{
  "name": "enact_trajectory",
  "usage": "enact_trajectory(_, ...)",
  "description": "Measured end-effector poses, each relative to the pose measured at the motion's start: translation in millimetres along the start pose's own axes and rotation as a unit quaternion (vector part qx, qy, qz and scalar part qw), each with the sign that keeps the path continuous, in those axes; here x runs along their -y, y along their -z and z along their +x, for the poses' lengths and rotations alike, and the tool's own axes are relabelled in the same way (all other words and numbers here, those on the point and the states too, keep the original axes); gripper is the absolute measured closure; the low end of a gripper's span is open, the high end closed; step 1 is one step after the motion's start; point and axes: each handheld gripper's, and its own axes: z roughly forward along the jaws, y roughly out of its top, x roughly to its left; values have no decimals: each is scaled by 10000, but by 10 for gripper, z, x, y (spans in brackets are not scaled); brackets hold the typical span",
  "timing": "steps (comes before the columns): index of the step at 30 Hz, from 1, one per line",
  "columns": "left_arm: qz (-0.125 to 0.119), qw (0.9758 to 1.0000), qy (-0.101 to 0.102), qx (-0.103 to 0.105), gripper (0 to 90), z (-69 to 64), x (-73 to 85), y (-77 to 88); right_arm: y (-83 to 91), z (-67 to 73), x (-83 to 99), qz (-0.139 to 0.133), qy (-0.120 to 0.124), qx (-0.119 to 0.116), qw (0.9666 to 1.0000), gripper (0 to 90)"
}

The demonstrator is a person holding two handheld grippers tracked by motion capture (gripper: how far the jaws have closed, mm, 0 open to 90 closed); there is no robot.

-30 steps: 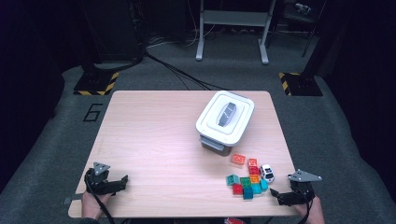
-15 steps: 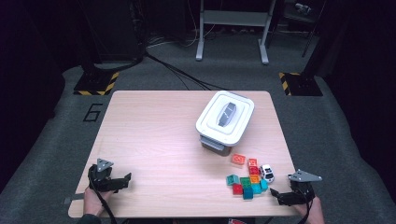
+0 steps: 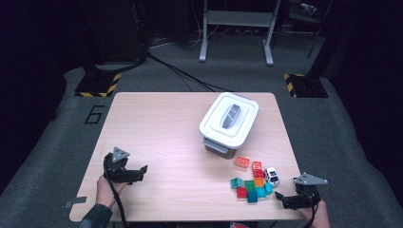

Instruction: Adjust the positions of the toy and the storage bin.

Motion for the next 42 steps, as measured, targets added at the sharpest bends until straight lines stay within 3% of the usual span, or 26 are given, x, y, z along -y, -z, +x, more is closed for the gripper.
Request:
enact_trajectory(11, -64, 9977, -609, 292, 25, -298, -526, -137, -3, -2, 1, -12, 11, 19, 10000, 0)
enact_trajectory(20, -130, 9964, -605, 574, 28, -465, -902, -327, -2, 2, 2, -27, -29, 36, 10000, 0)
enact_trajectory(42, -182, 9901, -1086, 873, 36, -885, -1559, -610, -2, -6, 1, -25, 28, 50, 10000, 2)
